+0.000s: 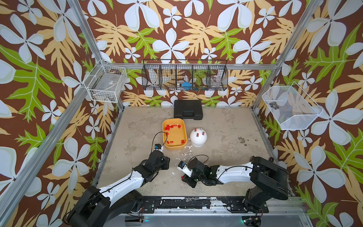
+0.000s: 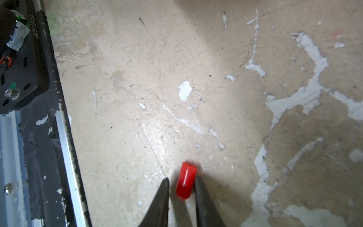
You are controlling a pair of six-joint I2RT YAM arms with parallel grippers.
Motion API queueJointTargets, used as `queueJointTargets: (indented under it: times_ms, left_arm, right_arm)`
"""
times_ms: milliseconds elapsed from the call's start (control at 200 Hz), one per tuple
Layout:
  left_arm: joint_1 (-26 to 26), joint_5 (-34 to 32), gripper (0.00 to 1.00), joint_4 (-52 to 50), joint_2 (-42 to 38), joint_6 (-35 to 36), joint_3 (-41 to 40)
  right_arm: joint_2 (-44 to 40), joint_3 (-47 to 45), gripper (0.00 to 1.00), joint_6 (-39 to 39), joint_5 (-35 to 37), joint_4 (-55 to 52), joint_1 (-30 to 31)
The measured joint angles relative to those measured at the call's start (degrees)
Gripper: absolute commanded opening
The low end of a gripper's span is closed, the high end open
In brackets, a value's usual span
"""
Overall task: Cover the protruding screws with screw protection sleeves
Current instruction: Pick up the screw protection sleeve from the center of the board.
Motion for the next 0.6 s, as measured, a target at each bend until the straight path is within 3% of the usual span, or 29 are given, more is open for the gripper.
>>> queueJointTargets:
  times_ms: [200,360,601]
  left_arm:
    - [0.0,0.0,0.41,0.0,0.0,0.0,0.0]
    - [0.0,0.0,0.41,0.2,-0.1,0.0,-0.2]
    - [0.0,3.1,0.4,4.9,-2.2,0.2,-1.1]
  right_arm:
    - [0.8,0.8,0.13,-0.3,0.6,0.0,0.0]
    - [-1.0,0.1,0.0,-0.3,1.7,-1.3,-0.1]
    - [-11.8,0.0,0.0,0.4,-2.0,-4.3,-5.1]
